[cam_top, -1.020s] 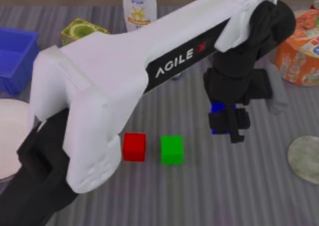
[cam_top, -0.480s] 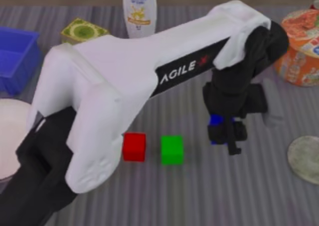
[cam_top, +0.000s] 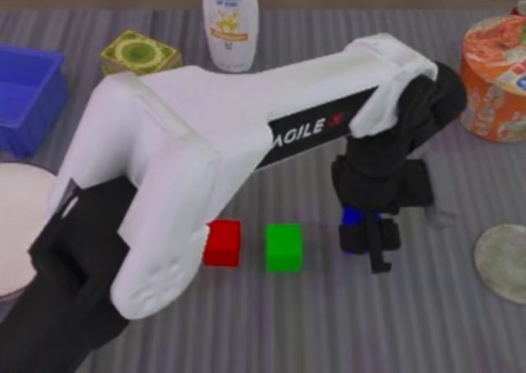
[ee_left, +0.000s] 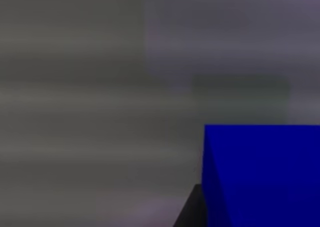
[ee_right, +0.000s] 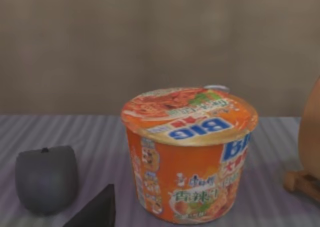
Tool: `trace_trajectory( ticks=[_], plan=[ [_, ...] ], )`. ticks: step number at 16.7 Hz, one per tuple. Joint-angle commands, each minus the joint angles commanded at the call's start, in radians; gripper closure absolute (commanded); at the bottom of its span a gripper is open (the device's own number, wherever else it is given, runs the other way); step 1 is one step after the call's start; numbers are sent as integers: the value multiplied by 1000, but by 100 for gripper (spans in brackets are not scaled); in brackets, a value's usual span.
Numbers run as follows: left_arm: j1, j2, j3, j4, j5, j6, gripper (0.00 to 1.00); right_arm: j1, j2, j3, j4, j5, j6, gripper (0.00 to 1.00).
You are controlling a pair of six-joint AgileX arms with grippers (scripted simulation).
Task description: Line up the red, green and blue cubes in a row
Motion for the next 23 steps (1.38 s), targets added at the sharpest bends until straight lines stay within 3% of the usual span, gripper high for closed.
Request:
trace_trajectory(
  ticks=[13,23],
  plan=[
    [0,0,0,0,0,0,2,0,0,0,0,0,0,0],
    [3,0,4,-4,0,0,0,0,0,0,0,0,0,0]
  ],
)
